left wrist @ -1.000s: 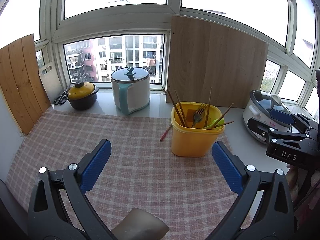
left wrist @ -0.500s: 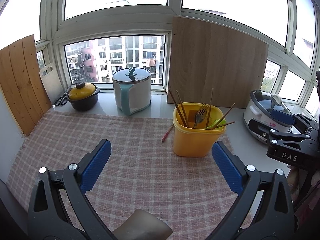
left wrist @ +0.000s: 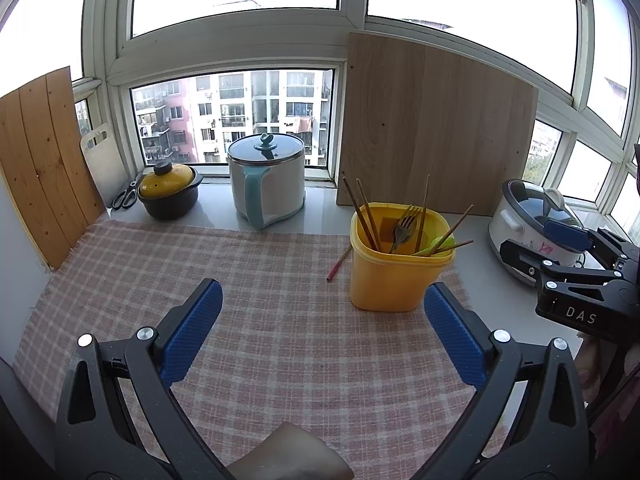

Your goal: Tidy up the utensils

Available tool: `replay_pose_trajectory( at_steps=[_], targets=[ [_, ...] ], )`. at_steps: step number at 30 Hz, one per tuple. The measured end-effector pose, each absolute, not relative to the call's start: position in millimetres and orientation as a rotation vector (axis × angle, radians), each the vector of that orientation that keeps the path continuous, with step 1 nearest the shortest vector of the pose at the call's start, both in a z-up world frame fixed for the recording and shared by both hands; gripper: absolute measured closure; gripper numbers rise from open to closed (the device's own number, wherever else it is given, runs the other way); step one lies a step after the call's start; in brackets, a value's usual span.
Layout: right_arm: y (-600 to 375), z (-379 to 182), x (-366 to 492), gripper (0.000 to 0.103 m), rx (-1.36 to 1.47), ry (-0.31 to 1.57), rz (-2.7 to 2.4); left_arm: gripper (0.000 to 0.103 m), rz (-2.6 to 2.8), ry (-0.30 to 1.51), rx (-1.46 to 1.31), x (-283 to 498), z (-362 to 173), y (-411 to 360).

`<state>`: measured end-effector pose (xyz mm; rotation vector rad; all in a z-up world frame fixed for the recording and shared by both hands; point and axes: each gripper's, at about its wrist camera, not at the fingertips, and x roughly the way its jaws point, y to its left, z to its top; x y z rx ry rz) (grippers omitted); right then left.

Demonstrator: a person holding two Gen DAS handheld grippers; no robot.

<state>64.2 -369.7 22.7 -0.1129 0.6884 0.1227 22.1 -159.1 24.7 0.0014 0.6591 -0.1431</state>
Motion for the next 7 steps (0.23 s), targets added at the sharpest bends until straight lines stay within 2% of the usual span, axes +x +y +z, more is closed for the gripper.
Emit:
replay_pose_trajectory(
  at_steps=[7],
  targets=[
    [-368.0,21.6,63.3,0.022,-0.112,0.692,0.113,0.000,-0.138,0.633,0.018,18.3,24.5,-156.3]
  ],
)
